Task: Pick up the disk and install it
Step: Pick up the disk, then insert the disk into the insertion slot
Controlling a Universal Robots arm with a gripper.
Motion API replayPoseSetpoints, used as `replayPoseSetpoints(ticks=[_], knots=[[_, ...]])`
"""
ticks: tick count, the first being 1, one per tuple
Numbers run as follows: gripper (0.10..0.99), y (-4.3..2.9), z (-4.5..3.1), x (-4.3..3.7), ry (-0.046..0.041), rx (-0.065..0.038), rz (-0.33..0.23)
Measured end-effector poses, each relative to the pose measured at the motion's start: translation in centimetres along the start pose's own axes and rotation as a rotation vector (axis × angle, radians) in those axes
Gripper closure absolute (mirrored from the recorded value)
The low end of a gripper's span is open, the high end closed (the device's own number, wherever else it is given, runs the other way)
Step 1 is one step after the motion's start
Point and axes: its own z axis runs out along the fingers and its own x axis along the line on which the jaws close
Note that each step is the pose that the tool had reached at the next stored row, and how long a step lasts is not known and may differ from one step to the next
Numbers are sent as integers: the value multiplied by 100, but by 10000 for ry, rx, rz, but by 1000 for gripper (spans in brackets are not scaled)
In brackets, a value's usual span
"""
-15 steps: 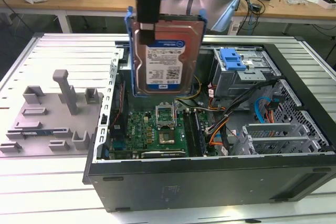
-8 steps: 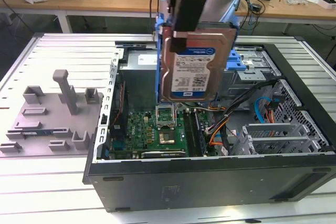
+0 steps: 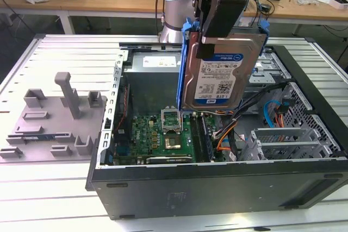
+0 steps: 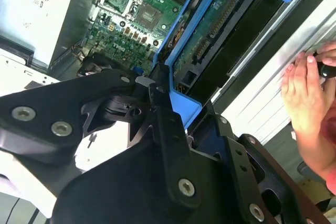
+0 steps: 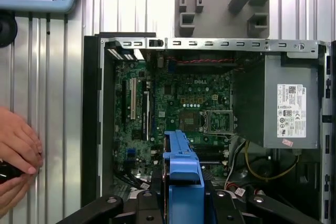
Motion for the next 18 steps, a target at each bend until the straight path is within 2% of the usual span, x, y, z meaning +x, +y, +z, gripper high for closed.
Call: replayPoseSetpoints(ticks=[13, 15, 16, 18], knots=[[718, 0, 5, 16, -13, 0, 0], [718, 0, 7, 38, -55, 0, 1], [718, 0, 9, 63, -136, 0, 10], [718, 1, 18, 105, -230, 1, 81]])
